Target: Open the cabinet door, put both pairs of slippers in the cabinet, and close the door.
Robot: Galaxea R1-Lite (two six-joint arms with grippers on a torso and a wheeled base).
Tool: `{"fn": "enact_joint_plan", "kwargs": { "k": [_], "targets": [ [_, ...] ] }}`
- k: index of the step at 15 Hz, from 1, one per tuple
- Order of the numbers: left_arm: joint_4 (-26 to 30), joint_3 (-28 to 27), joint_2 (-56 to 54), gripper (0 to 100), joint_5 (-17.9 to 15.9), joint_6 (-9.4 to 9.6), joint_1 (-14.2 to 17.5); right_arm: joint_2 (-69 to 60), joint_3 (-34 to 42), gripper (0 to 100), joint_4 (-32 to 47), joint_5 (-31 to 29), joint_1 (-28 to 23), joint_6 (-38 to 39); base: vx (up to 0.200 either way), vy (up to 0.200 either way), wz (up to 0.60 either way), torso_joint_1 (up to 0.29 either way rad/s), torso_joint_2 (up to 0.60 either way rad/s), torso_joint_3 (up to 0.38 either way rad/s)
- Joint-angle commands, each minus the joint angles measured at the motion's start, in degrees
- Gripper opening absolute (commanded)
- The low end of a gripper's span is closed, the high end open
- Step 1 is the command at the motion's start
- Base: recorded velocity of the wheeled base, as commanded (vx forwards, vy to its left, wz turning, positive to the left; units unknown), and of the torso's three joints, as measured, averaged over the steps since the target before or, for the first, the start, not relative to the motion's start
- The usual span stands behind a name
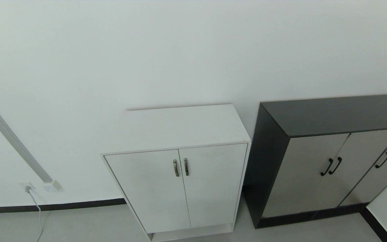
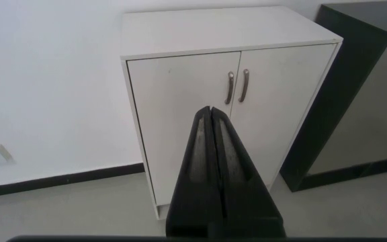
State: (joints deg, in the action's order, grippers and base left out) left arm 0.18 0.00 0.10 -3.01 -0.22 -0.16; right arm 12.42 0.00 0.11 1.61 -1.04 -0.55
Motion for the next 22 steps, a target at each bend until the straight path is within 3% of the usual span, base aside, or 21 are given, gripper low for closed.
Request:
{"fn": "enact_joint_plan", "kwargs": {
  "k": [1, 11, 14, 16, 22],
  "targets": [
    [0.0, 0.0, 0.0, 0, 0.0, -0.04, 0.0, -4.2, 0.0, 0, 0.0, 0.0, -0.3, 0.0, 0.0, 0.0, 0.0, 0.0, 0.0, 0.0],
    [0.0, 0.0, 0.0, 0, -0.1, -0.31, 0.0, -12.4, 0.0, 0, -0.1, -0.9, 0.8, 1.2, 0.0, 0.0, 0.0, 0.0, 0.0, 0.0],
    [0.0, 0.0, 0.0, 0, -0.2, -0.22, 0.0, -12.4, 0.0, 0, -0.4, -3.7, 0.8, 4.2, 0.0, 0.0, 0.0, 0.0, 0.0, 0.0],
    [0.0, 0.0, 0.0, 0, -0.1, -0.13, 0.0, -12.4, 0.0, 0, -0.6, -9.0, 0.7, 4.8, 0.0, 0.0, 0.0, 0.0, 0.0, 0.0],
    [0.0, 0.0, 0.0, 0, -0.1, -0.13, 0.0, -12.4, 0.0, 0, -0.6, -9.0, 0.7, 4.7, 0.0, 0.0, 0.0, 0.0, 0.0, 0.0]
  ]
}}
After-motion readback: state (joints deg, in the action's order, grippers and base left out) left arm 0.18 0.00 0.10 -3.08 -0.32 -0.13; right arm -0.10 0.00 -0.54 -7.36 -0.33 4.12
